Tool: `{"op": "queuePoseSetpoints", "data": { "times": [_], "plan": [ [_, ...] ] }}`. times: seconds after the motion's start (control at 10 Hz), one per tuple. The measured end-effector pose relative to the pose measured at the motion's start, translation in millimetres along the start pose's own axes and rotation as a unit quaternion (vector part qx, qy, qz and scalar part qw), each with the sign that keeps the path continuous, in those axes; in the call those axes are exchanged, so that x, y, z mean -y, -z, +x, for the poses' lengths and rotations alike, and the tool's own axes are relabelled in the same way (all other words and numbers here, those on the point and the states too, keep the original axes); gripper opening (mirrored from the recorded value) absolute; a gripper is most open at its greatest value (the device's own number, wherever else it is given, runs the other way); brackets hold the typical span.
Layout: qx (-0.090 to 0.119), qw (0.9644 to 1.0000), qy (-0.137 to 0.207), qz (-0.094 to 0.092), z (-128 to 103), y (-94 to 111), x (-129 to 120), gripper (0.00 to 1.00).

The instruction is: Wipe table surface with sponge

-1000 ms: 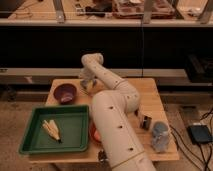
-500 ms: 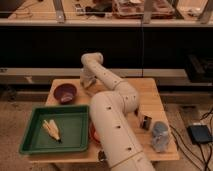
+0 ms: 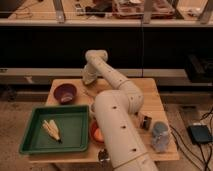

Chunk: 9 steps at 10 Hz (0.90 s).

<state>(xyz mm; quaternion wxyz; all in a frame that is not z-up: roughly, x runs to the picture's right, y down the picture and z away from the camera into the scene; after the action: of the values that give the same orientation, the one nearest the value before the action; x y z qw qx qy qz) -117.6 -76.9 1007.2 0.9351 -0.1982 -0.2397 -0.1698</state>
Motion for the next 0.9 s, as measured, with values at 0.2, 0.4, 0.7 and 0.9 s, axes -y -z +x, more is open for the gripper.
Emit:
{"op": "queuePoseSetpoints", "data": {
  "times": [0.2,0.4,0.7,0.9],
  "plan": [
    [0.008,0.9994,-0.030,0.018,22,38,-10,0.00],
    [0.006,0.9977,-0.059,0.032,49,78,-27,0.00],
    [0.018,0.9895,-0.134,0.051,69,129,-62,0.00],
    [0.031,0.9829,-0.174,0.053,54,150,-86,0.00]
  ]
}}
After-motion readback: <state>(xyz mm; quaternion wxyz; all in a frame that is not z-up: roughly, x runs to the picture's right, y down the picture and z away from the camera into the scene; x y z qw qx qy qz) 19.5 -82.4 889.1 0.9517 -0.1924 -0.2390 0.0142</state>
